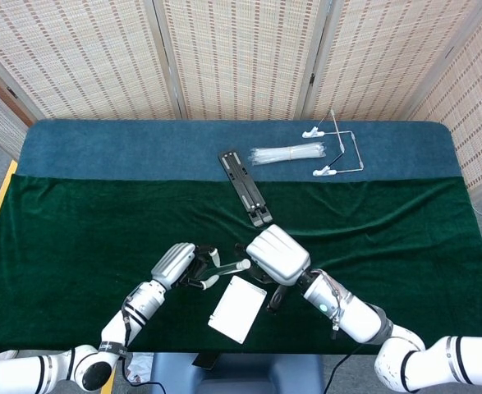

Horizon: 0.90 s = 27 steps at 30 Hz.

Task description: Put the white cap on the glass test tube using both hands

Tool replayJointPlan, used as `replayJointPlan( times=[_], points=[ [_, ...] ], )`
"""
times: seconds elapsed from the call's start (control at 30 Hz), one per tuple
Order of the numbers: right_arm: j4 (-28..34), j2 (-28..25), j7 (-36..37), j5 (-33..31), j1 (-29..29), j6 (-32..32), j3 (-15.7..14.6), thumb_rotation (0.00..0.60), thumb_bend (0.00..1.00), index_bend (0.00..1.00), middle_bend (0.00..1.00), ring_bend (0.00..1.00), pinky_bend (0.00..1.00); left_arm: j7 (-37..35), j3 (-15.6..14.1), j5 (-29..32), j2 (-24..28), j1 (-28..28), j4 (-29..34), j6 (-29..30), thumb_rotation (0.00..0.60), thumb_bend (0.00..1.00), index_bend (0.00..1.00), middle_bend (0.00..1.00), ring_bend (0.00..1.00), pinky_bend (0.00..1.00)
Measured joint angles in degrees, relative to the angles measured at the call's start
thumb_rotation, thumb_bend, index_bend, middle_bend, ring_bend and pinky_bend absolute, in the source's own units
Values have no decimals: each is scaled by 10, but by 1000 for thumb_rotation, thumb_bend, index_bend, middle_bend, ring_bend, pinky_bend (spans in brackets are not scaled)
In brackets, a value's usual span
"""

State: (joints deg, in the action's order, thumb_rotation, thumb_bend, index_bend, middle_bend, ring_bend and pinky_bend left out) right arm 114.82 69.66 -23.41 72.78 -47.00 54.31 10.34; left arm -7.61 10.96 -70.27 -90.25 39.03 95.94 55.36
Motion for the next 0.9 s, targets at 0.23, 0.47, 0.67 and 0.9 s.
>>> replayJointPlan(
  times=[0.23, 0.47, 0.67, 0.9],
  points=[
    [-9, 5, 14, -9, -2, -4, -1, 600, 483, 123, 1000, 1000, 1000, 6, -4, -3, 2, -3, -10, 5, 600, 574, 698, 879, 764, 829],
    [-14, 4, 27, -11, -2, -4, -2, 600, 428, 0, 1000, 1000, 1000, 15, -9, -4, 9, -7, -28, 8, 600, 580, 698, 879, 764, 829],
    [-12, -24, 46, -6, 17, 16, -3, 600, 428, 0, 1000, 1000, 1000, 30, -15, -3, 16, -10, -59, 7, 600, 580, 698, 879, 764, 829],
    [-18, -71, 77, 4, 59, 48, -16, 600, 428, 0, 1000, 1000, 1000, 55, -23, 4, -1, -9, -137, 2, 600, 580, 698, 879, 763, 829]
  ],
)
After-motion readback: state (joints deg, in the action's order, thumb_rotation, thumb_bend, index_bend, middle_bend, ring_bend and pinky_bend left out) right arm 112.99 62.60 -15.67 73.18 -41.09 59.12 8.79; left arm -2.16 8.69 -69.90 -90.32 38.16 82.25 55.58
